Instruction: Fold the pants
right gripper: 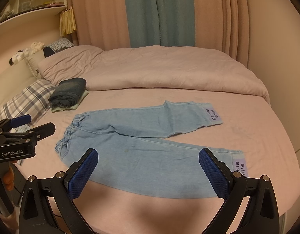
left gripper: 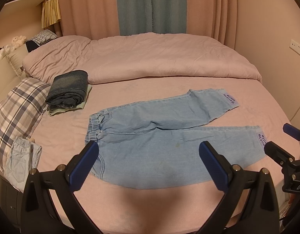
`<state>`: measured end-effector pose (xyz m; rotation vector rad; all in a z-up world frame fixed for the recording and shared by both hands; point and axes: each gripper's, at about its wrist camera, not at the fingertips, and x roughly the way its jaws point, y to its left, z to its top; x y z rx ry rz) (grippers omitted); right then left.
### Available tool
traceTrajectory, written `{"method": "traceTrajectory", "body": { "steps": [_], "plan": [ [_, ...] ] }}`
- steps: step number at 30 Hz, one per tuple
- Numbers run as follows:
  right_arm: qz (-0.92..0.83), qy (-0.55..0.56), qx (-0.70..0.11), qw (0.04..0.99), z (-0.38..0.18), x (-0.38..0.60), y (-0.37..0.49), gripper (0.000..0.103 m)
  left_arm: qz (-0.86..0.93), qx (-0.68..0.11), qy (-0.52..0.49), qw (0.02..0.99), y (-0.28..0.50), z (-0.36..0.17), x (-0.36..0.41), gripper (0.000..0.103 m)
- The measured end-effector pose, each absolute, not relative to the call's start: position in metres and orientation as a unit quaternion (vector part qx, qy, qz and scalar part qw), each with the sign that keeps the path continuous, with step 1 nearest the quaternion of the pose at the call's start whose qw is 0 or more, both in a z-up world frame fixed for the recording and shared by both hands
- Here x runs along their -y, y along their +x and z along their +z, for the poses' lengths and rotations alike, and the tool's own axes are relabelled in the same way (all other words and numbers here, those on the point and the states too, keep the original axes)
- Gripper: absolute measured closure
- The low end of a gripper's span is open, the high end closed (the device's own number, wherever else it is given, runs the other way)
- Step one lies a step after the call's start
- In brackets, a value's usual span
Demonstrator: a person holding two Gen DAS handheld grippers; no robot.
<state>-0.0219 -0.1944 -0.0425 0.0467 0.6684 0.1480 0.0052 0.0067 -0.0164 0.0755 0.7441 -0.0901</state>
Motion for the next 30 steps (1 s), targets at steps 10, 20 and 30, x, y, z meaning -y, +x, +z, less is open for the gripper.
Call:
{"method": "traceTrajectory", "body": {
  "steps": [10,20,30],
  "plan": [
    [0.094,-0.06,-0.315,0.942,-0.083,0.167,-0.026,0.0,-0.077,-0.415,-0.134,0.897,0.025,-0.077,-0.076,0.0],
    [0.181,-0.251,-0.278,0.91,-0.194,0.074,-0.04,0.001,0.007,-0.465,-0.375,0.802,0.016,-0.207,-0.21,0.001],
    [0.213,-0.432,-0.225,0.847,-0.254,0.005,-0.038,0.044,-0.002,-0.443,-0.388,0.808,0.057,-0.232,-0.197,0.006]
  ]
}}
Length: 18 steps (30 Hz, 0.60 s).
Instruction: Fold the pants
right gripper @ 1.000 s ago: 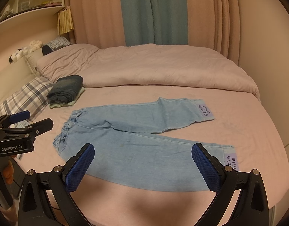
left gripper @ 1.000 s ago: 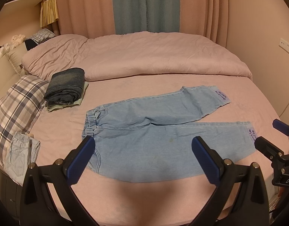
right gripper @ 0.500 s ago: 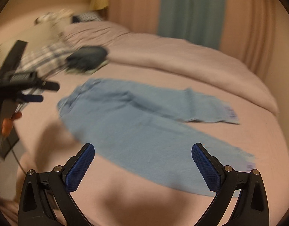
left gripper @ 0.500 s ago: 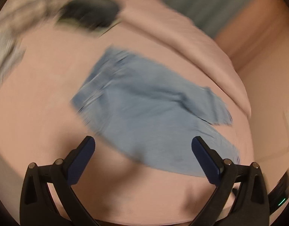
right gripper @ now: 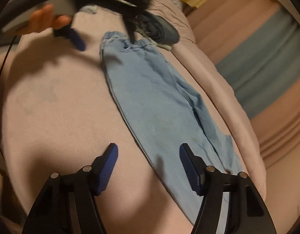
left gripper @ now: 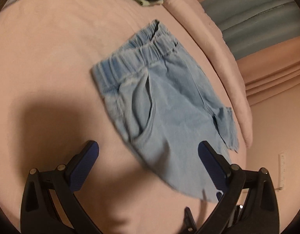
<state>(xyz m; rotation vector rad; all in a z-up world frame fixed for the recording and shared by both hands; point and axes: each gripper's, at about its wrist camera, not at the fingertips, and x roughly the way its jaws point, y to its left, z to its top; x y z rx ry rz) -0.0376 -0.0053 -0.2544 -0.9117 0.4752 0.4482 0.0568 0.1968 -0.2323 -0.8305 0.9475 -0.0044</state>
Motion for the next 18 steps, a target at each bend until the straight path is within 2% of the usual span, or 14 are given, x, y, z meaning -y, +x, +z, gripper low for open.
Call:
{"method": "traceTrajectory", "body": {
  "steps": [1,2,3,4,5,7,12,15,17,18],
  "plan": [
    [0.213,-0.437,-0.221,0.846,-0.255,0.003,-0.035,0.047,0.007,-0.438,-0.382,0.814,0.06,-0.231,-0.197,0.013],
    [0.207,-0.442,-0.217,0.845,-0.256,-0.002,-0.028,0.055,0.012,-0.431,-0.377,0.82,0.064,-0.23,-0.197,0.021],
    [0.2,-0.446,-0.219,0.844,-0.257,-0.004,-0.022,0.071,0.017,-0.429,-0.374,0.822,0.067,-0.232,-0.2,0.053],
    [0.198,-0.447,-0.228,0.842,-0.258,-0.007,-0.015,0.081,0.025,-0.44,-0.372,0.817,0.072,-0.237,-0.202,0.077],
    [0.207,-0.436,-0.243,0.841,-0.256,-0.008,-0.007,0.095,0.021,-0.45,-0.387,0.804,0.075,-0.243,-0.207,0.079],
    [0.21,-0.424,-0.246,0.846,-0.255,-0.009,-0.009,0.099,0.002,-0.439,-0.417,0.796,0.071,-0.246,-0.215,0.088],
    [0.236,-0.395,-0.251,0.851,-0.236,0.001,-0.029,0.099,-0.009,-0.419,-0.381,0.824,0.048,-0.226,-0.209,0.091],
    [0.254,-0.378,-0.273,0.847,-0.237,0.002,-0.026,0.099,0.004,-0.435,-0.368,0.822,0.041,-0.231,-0.209,0.09],
    [0.259,-0.384,-0.278,0.842,-0.245,-0.001,-0.025,0.099,0.007,-0.443,-0.384,0.81,0.045,-0.24,-0.215,0.089],
    [0.258,-0.387,-0.274,0.841,-0.248,-0.002,-0.027,0.099,0.011,-0.447,-0.391,0.805,0.045,-0.243,-0.219,0.083]
  ]
}}
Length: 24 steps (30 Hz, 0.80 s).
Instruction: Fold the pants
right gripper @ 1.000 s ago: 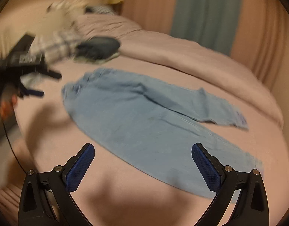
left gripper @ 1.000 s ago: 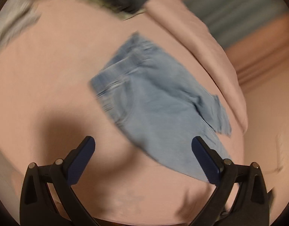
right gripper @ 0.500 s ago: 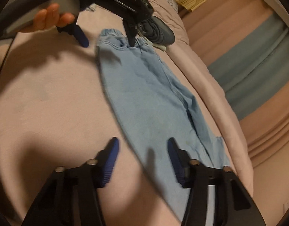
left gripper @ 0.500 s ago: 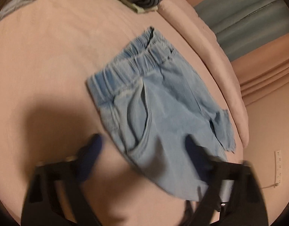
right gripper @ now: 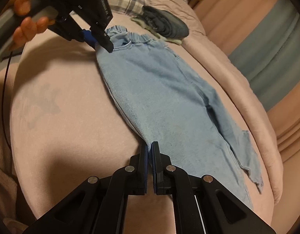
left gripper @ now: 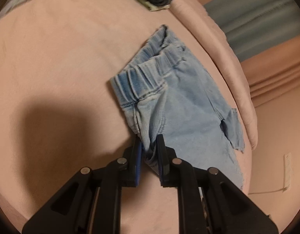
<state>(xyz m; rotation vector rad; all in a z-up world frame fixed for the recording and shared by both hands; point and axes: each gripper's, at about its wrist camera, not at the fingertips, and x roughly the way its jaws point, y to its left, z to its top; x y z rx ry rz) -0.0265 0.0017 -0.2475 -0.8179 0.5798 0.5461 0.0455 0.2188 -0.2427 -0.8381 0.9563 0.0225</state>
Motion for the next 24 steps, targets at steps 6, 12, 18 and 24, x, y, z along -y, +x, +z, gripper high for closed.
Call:
{"method": "traceTrajectory", "body": {
  "steps": [6,12,18,24],
  "plan": [
    [0.299,-0.29,-0.312,0.854,-0.221,0.036,-0.029,0.097,0.046,-0.465,-0.258,0.845,0.034,-0.205,-0.215,0.055],
    [0.199,-0.168,-0.325,0.909,-0.181,0.136,0.005,0.051,0.038,-0.401,-0.182,0.897,0.031,-0.159,-0.195,0.022],
    [0.056,-0.083,-0.395,0.913,-0.205,0.227,0.062,0.04,-0.068,-0.425,-0.124,0.894,0.076,-0.183,-0.118,0.021],
    [-0.01,-0.004,-0.441,0.897,-0.248,0.316,0.057,0.034,-0.082,-0.474,-0.052,0.875,0.088,-0.236,-0.111,0.026]
  ]
}}
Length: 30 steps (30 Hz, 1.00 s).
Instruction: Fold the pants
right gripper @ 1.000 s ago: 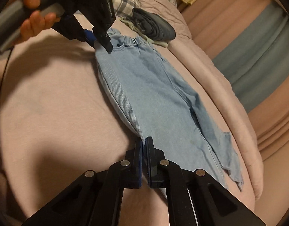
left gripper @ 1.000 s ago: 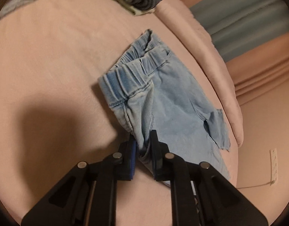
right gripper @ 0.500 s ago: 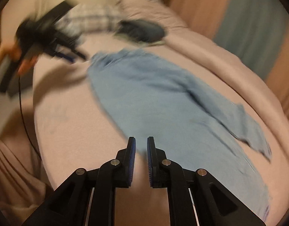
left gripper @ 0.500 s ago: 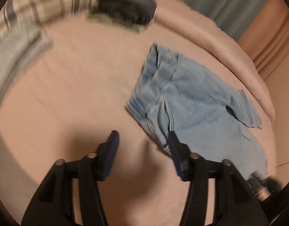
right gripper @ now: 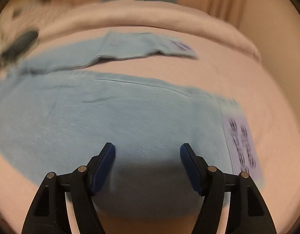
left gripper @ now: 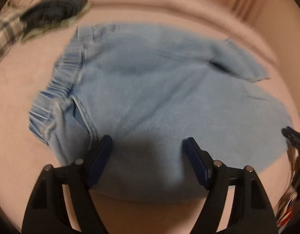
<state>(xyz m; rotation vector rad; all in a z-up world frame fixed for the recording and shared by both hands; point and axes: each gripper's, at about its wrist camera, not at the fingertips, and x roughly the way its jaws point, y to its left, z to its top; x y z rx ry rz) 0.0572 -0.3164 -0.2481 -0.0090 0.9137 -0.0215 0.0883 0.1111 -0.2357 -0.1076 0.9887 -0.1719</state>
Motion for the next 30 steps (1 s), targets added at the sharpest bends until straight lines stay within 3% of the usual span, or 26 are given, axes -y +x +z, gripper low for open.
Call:
{"method": "traceTrajectory", "body": {
  "steps": [5,9,14,23,27,30],
  "plan": [
    [-0.045,-0.009,-0.465,0.884,-0.232,0.332,0.066,0.034,-0.083,-0.478,-0.019,0.874,0.089,-0.208,-0.133,0.025],
    [0.019,-0.003,-0.426,0.905,-0.201,0.312,0.094,0.034,-0.082,-0.44,-0.038,0.894,0.104,-0.181,-0.146,0.009],
    [0.117,-0.011,-0.396,0.911,-0.181,0.259,0.156,0.034,-0.09,-0.427,0.021,0.9,0.163,-0.169,-0.145,0.008],
    [0.286,-0.168,-0.389,0.859,-0.176,0.094,0.312,0.034,-0.147,-0.48,0.06,0.863,0.294,-0.179,-0.174,0.011],
    [0.3,-0.196,-0.43,0.829,-0.198,0.06,0.377,0.034,-0.185,-0.536,0.043,0.823,0.33,-0.202,-0.194,0.024],
    [0.333,-0.214,-0.474,0.786,-0.217,0.047,0.404,0.034,-0.226,-0.565,0.063,0.791,0.34,-0.217,-0.194,0.027]
  ]
}}
